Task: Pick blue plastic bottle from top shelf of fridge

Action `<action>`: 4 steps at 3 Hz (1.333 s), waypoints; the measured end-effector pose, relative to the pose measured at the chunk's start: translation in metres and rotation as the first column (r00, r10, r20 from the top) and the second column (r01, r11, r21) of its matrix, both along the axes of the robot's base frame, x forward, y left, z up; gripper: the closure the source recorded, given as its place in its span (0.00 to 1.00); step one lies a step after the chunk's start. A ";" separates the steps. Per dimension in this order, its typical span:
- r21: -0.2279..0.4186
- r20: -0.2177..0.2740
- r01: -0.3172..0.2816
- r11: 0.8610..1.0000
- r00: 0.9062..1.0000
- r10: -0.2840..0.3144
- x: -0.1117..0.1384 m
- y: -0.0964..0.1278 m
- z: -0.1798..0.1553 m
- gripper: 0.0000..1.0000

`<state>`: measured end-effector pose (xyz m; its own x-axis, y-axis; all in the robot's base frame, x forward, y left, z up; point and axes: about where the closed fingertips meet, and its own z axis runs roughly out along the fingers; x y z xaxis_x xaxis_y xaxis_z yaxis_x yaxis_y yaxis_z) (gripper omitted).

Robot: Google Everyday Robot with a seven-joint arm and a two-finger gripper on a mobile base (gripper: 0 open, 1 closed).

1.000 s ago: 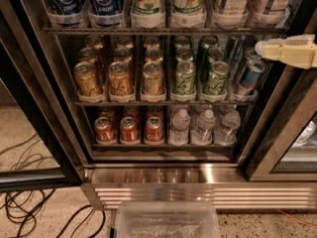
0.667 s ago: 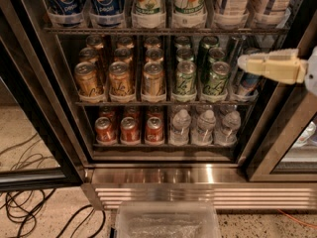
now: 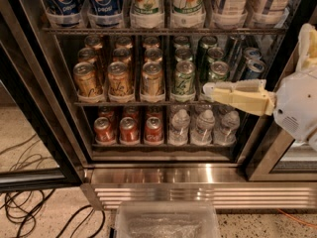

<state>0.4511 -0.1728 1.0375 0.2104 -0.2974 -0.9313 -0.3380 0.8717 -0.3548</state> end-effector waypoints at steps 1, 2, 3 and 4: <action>0.093 0.015 0.050 0.994 0.999 -0.052 0.005 0.002 0.001 0.00; 0.144 0.081 0.040 0.989 0.995 -0.052 0.017 0.014 0.021 0.00; 0.164 0.142 0.041 0.986 0.988 -0.065 0.039 0.019 0.039 0.00; 0.127 0.156 0.090 0.988 0.982 -0.109 0.065 0.023 0.033 0.00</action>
Offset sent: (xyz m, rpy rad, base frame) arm 0.0698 0.0302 -0.0006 0.2777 -0.1140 -0.2074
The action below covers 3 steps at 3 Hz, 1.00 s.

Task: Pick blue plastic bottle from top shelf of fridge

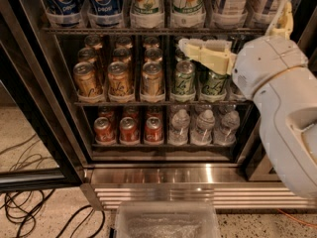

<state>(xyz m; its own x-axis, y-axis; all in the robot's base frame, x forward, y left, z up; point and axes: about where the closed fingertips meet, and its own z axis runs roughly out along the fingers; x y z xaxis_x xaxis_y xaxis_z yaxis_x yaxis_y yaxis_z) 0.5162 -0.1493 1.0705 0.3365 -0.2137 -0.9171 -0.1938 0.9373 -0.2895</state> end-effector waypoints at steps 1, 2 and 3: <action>-0.025 -0.032 0.051 0.998 0.998 -0.052 0.015 -0.002 -0.021 0.00; -0.040 -0.058 0.092 0.995 0.994 -0.094 0.024 -0.007 -0.036 0.00; -0.045 -0.057 0.090 0.995 0.994 -0.092 0.033 -0.002 -0.039 0.19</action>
Offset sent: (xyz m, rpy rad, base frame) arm 0.0354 -0.0150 -0.0569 -0.0521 0.0935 -0.1477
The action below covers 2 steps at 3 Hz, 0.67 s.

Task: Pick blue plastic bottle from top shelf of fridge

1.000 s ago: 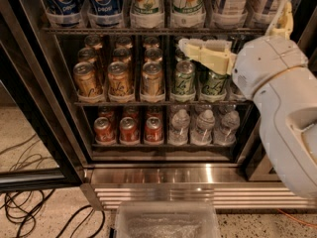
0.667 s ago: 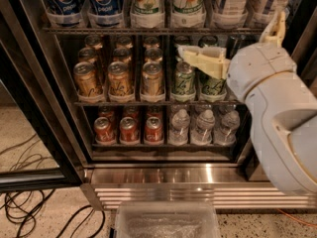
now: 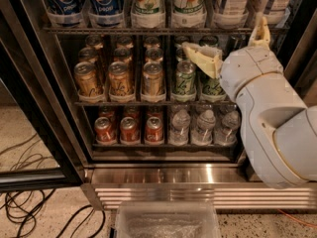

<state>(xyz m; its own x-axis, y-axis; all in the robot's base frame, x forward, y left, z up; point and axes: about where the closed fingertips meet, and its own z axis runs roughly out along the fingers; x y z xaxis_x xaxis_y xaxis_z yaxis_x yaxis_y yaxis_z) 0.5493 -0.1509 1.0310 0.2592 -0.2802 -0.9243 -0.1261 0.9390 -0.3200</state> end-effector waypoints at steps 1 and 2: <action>0.013 0.026 -0.010 1.000 1.000 0.010 0.005 0.006 0.008 0.42; 0.035 0.063 -0.002 0.999 0.998 0.000 0.005 0.005 0.022 0.44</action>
Offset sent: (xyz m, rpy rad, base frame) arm 0.0047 0.0027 0.0391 0.0585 -0.1113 -0.0122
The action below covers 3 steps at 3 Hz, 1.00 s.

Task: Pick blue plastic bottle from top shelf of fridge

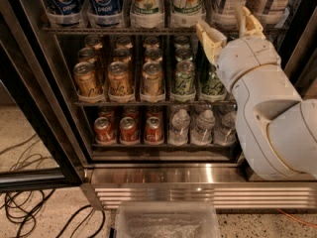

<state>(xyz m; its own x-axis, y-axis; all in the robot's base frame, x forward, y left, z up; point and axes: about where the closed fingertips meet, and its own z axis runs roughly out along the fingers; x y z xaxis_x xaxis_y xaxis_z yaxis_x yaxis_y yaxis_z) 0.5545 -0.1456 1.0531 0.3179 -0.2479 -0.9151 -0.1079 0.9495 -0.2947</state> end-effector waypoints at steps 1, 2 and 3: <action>0.019 0.021 0.025 1.000 0.999 -0.026 0.004 -0.005 0.009 0.36; 0.022 0.025 0.029 0.999 0.999 -0.030 0.008 -0.003 0.012 0.27; 0.024 0.021 0.031 0.999 0.999 -0.032 0.013 -0.001 0.011 0.31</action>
Offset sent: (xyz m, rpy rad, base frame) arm 0.0117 -0.0030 0.0144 0.0271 -0.0287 -0.0348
